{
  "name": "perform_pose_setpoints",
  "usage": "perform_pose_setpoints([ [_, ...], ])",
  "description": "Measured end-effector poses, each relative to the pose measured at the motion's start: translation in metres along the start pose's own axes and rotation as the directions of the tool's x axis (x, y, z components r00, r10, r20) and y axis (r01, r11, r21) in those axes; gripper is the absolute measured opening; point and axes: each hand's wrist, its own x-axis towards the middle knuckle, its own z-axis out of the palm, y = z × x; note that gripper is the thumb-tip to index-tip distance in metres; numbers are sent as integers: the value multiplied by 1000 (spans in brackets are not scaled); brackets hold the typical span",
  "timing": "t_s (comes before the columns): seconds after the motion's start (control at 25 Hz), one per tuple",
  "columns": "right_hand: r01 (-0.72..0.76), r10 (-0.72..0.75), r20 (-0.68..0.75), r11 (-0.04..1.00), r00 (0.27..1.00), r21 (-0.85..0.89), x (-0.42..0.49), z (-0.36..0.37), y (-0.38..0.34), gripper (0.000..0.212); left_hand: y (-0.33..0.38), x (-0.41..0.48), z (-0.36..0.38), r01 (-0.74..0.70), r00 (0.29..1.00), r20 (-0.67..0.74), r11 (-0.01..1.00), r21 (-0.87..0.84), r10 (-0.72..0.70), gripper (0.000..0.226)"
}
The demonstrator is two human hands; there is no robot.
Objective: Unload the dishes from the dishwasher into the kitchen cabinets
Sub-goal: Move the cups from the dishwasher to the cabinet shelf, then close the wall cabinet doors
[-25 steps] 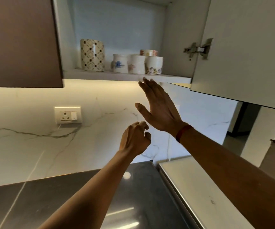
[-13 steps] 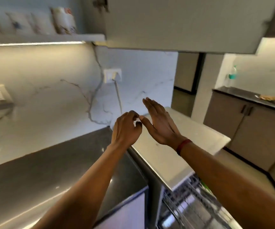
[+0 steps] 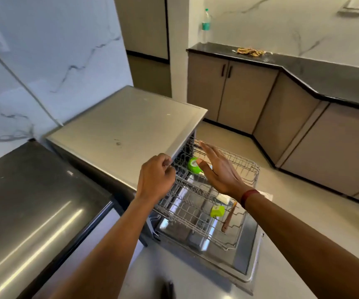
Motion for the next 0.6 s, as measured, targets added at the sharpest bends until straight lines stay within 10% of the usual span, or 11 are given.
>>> perform_pose_setpoints([
  [0.6,-467,467,-5,883,884,46,-98,67,105,52,-29,11,160,-44,911,404,992,-118,89,14],
])
